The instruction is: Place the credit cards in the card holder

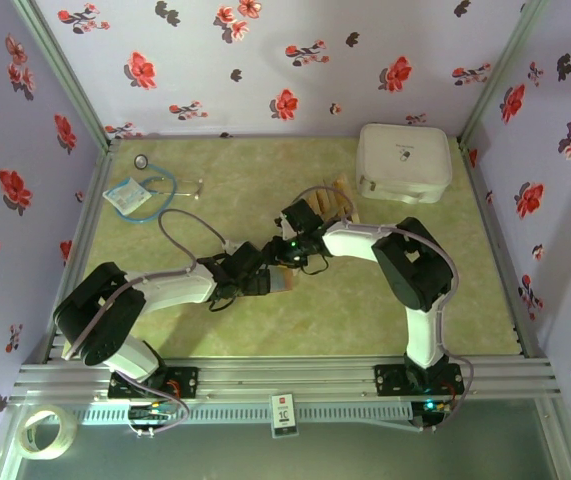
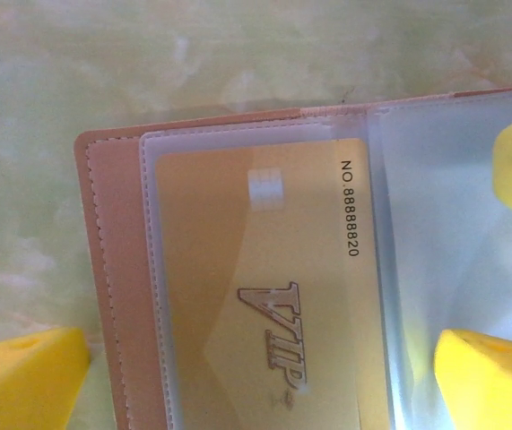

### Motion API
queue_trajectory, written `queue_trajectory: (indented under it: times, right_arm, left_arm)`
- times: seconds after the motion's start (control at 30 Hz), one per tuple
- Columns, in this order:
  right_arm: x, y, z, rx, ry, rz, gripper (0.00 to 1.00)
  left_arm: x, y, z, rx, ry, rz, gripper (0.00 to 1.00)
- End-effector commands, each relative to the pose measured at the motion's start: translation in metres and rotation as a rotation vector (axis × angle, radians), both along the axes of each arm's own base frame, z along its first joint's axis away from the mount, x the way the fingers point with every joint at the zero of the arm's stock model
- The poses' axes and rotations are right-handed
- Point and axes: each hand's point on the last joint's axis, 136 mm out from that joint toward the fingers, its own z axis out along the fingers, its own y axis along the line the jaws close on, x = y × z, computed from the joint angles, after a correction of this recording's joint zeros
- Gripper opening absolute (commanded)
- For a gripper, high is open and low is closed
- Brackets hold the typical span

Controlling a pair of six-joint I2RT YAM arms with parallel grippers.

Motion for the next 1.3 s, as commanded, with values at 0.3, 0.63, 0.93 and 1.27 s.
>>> queue_trajectory:
  times: [0.3,0.63,0.93,1.27]
  right_arm:
    - [-0.004,0.011,0.03,0.084,0.004,-0.006,0.37]
    - [-0.02,0.036,0.049,0.102,-0.008,0.032,0.38]
    - [-0.027,0.069,0.036,0.072,0.003,0.052,0.42]
    - [-0.024,0.084,0.014,0.054,0.024,0.033,0.42]
  left_arm:
    - [0.004,0.004,0.049,-0.047,-0.115,-0.043,1.0]
    - [0.002,0.057,0.093,-0.135,-0.214,0.12,1.0]
    - [-0.007,0.095,0.075,-0.131,-0.171,0.246,1.0]
    - [-0.014,0.109,0.07,-0.146,-0.161,0.277,1.0]
